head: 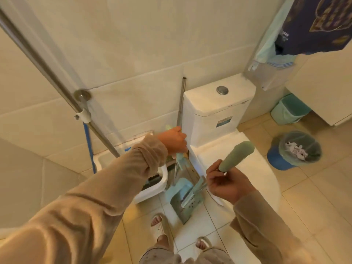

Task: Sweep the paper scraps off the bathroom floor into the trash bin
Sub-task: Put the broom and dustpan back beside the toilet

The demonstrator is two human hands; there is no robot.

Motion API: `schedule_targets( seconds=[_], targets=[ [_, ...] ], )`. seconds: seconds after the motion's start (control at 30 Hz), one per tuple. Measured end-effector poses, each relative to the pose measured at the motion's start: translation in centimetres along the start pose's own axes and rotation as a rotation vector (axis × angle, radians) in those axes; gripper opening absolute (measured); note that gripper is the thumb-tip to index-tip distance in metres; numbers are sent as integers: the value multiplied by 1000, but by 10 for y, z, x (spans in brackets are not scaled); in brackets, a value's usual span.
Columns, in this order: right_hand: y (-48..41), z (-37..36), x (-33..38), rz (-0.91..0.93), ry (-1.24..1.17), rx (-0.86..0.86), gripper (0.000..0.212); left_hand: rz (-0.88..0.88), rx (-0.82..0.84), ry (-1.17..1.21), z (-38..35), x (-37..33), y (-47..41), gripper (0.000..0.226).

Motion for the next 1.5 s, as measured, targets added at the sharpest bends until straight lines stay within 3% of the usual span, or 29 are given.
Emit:
schedule_targets(
  seconds=[0.2,0.3,0.43,0.67,0.73,0.83,0.93,1.0,1.1,1.13,1.27,1.37,1.43,1.5],
  targets=[
    [-22,-38,-8,105,-139,-49,18,-214,-57,-97,-18,16,-21,25],
    [-31,-54,-5,164,-189,-57,8,-236,-67,-114,-16,34,-34,27],
    [-44,-76,1,166,-259,-49,10,-217,-104,-150,-11,56,-48,21],
    [-71,-96,10,55,-276,-12,11,-235,-158,-121,-6,58,-57,16],
    [-80,-96,14,-5,-235,-2,15,-236,-116,-63,-9,53,-59,15],
    [-95,-86,21,-39,-182,-27,5,-223,3,-96,-23,44,-62,15],
    [-111,-74,24,-80,-87,-35,24,-53,-52,-92,-7,61,-66,12],
    [-124,-64,23,-108,-24,-86,43,6,121,-104,-31,71,-70,15],
    [-137,-55,17,-129,75,-139,18,-34,254,-158,-40,70,-72,26],
    [-141,-52,15,-129,116,-154,27,-22,351,-164,-43,74,-71,31],
    [-153,-61,15,-113,165,-165,39,24,229,-16,-28,80,-85,48],
    [-160,-80,19,-91,106,-117,57,-239,242,-468,-41,67,-80,17],
    [-164,-90,21,-69,87,-83,69,-135,286,-336,-38,77,-79,12],
    [-166,-95,18,-75,77,-76,64,-180,180,-345,-33,78,-83,15]
  ],
)
Point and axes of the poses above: each hand's wrist, its own y-axis away from the middle knuckle, its own z-axis out of the back of the hand, x = y × z, the point moved 10 cm from there along -y, towards the middle knuckle, and after that the axes turned 14 degrees about z, right-handed, at the moved point
